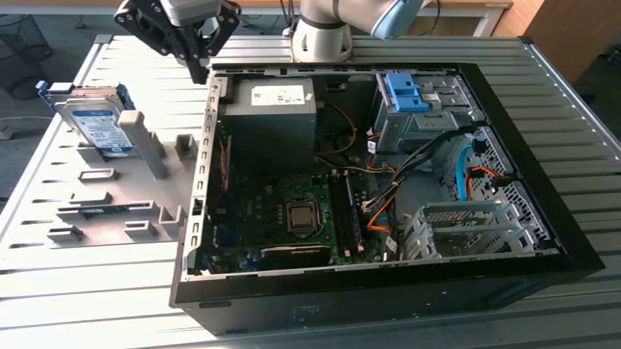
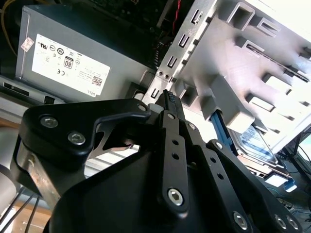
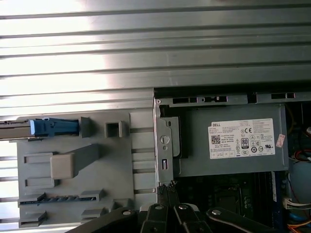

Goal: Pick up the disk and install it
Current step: 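Reach for the disk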

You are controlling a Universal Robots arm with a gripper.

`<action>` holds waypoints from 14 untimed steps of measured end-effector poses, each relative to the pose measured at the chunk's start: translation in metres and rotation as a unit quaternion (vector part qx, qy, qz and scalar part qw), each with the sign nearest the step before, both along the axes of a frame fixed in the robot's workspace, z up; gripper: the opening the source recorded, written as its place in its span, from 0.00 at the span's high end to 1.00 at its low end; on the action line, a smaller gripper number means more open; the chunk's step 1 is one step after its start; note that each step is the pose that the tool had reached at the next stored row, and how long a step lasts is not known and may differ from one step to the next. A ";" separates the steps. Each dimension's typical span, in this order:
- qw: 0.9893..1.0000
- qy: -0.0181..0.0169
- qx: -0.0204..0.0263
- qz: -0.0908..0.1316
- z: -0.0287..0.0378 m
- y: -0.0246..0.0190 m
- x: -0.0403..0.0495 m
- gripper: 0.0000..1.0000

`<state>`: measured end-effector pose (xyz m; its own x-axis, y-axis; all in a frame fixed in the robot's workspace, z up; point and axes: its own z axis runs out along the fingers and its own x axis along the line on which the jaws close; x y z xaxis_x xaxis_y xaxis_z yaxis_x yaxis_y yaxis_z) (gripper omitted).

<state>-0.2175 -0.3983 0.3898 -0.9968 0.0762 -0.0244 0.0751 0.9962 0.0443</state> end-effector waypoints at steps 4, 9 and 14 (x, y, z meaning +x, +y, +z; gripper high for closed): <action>1.000 0.000 0.000 0.000 -0.0002 0.0012 -0.0035 0.89; 1.000 0.000 0.000 0.000 -0.0003 0.0066 -0.0112 0.89; 1.000 0.000 0.000 0.000 -0.0006 0.0144 -0.0171 0.89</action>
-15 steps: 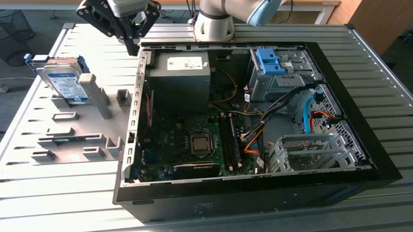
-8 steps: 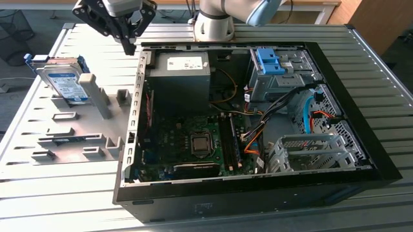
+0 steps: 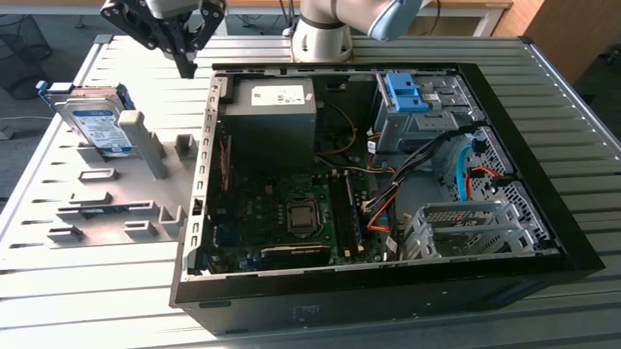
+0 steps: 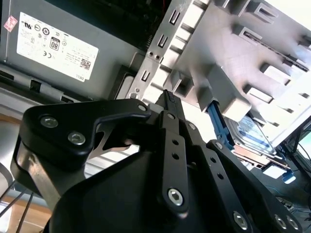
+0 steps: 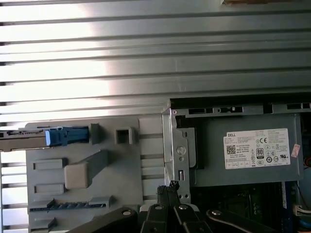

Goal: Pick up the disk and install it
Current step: 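Reach for the disk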

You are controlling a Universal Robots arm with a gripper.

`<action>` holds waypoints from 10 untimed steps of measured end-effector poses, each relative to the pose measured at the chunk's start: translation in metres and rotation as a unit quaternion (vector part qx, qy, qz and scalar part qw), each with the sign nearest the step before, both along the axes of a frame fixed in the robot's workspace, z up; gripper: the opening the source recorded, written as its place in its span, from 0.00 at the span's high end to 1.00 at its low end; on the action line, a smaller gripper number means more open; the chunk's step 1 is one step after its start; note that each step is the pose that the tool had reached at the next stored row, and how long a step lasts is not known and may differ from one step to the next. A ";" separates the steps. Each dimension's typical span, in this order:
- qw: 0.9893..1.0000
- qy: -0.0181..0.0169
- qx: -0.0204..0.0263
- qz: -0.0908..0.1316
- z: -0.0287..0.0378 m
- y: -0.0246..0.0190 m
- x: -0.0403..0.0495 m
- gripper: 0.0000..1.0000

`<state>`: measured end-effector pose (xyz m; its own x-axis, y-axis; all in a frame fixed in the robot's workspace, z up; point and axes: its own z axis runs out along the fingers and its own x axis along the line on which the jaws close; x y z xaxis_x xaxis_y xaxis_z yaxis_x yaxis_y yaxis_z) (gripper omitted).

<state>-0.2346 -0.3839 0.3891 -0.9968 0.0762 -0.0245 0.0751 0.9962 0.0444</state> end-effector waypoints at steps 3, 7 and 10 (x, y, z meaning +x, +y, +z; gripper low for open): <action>1.000 0.000 0.000 0.000 -0.0002 0.0053 -0.0045 0.89; 1.000 0.000 0.000 0.000 -0.0004 0.0101 -0.0113 0.89; 1.000 0.000 0.000 0.000 -0.0006 0.0126 -0.0166 0.89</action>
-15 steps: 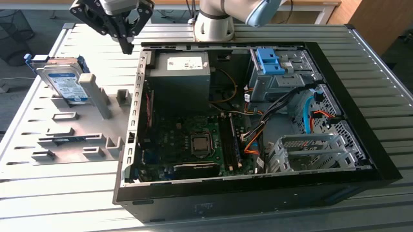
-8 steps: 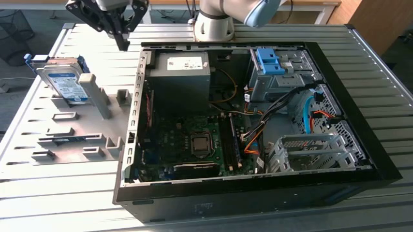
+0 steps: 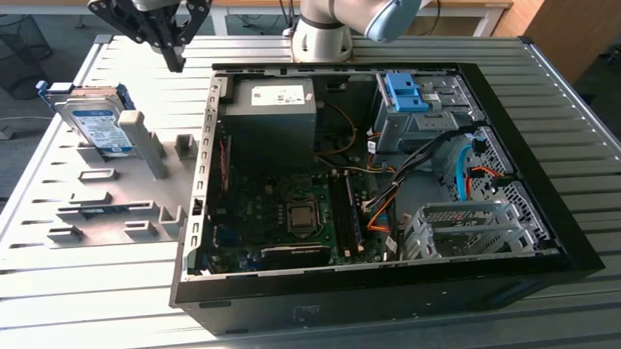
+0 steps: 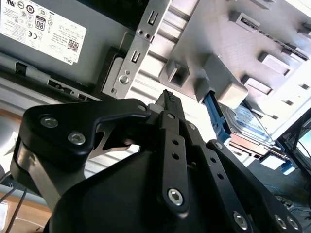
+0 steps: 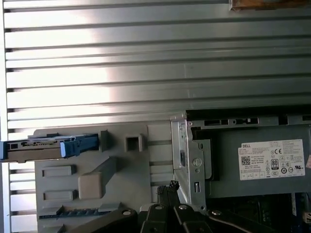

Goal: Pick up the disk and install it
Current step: 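Reach for the disk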

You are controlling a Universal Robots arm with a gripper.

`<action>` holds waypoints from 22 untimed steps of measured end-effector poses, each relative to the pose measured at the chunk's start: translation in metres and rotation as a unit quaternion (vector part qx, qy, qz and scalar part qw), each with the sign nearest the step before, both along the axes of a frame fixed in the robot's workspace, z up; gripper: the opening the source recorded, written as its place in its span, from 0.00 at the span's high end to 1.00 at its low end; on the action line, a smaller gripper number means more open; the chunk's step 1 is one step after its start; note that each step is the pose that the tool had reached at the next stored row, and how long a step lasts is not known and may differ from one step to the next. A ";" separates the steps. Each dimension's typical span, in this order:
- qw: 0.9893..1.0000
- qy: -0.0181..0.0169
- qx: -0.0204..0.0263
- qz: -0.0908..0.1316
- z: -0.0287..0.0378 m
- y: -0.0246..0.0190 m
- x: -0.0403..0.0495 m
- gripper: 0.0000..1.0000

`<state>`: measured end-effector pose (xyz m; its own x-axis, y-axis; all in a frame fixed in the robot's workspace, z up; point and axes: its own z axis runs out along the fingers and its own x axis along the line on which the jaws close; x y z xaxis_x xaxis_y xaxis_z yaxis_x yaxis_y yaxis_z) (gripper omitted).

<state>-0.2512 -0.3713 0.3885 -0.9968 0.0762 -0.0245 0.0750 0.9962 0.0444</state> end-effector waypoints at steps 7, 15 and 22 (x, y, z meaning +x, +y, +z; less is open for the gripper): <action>1.000 0.000 0.000 0.000 -0.0001 0.0006 -0.0033 0.89; 1.000 0.000 0.000 0.000 -0.0004 0.0006 -0.0054 0.89; 1.000 0.000 0.000 0.000 -0.0007 0.0007 -0.0075 0.89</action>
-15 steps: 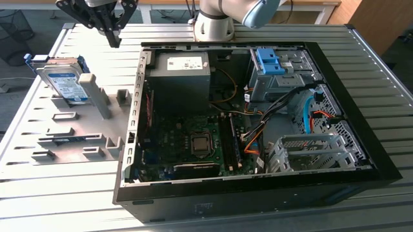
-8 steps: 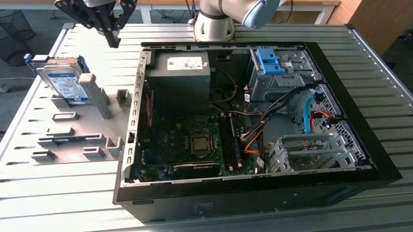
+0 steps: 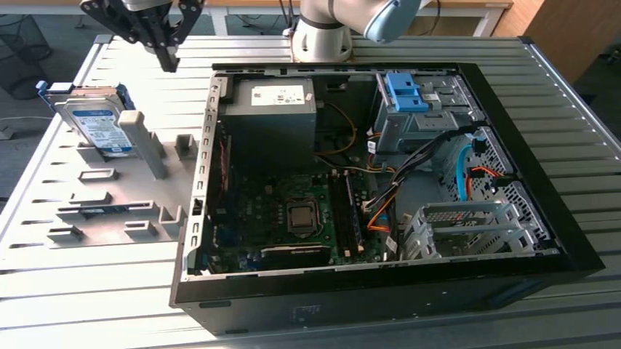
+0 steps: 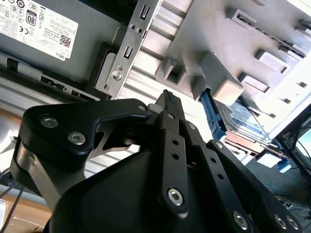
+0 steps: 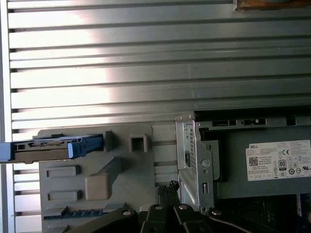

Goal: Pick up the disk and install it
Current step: 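Reach for the disk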

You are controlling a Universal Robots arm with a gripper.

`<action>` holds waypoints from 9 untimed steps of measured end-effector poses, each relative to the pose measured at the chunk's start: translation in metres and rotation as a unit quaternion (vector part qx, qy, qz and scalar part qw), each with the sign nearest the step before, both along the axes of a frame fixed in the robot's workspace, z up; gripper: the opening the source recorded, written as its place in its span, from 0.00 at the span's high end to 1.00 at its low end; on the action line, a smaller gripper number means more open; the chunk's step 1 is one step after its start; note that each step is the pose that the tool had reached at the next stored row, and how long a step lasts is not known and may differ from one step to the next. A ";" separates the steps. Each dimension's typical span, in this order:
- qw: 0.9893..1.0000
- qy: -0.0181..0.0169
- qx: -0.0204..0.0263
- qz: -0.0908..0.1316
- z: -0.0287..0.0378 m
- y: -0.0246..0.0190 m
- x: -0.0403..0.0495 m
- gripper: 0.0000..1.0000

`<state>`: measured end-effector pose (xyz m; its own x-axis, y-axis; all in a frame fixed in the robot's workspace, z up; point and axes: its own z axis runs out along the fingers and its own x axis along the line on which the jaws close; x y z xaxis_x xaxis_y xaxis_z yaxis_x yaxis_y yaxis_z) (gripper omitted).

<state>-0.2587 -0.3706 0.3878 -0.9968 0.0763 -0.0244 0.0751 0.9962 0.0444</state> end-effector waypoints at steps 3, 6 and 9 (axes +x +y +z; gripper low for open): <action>1.000 0.000 0.000 0.000 -0.0002 0.0000 -0.0011 0.89; 1.000 0.000 0.000 0.000 -0.0003 0.0000 -0.0021 0.89; 1.000 0.000 0.000 0.000 -0.0005 0.0000 -0.0031 0.89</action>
